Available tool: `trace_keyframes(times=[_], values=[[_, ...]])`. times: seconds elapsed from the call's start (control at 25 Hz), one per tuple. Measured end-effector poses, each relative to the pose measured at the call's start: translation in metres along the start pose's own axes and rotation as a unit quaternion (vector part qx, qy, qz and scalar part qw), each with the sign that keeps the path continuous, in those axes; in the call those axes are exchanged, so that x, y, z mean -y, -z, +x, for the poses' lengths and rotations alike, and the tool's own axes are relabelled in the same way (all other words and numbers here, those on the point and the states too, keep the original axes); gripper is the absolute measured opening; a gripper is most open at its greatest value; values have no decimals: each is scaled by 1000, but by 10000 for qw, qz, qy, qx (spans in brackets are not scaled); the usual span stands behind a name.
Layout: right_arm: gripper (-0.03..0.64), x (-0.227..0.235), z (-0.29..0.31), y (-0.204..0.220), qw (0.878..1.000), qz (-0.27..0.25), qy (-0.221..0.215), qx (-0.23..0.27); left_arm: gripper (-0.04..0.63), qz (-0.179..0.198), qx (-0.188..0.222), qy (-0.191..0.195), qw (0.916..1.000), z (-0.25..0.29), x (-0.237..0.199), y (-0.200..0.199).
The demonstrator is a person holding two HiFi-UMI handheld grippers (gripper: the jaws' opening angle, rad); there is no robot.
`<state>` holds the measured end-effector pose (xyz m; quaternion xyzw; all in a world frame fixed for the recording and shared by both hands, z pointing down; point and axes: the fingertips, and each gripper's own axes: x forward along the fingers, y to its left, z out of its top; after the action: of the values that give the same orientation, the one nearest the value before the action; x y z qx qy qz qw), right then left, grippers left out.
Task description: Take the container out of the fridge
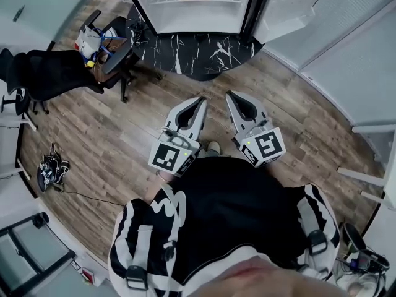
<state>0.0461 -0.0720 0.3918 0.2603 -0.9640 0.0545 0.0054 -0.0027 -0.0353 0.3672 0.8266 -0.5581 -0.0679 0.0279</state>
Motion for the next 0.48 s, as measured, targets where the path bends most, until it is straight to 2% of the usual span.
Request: trace_keyframes(times=[0.24, 0.48], values=[[12, -2, 6, -3, 10000, -37, -39, 44, 9, 20, -5, -66, 10000, 3, -8, 3], [12, 10, 12, -3, 10000, -32, 89, -20, 9, 4, 27, 54, 10000, 18, -14, 1]])
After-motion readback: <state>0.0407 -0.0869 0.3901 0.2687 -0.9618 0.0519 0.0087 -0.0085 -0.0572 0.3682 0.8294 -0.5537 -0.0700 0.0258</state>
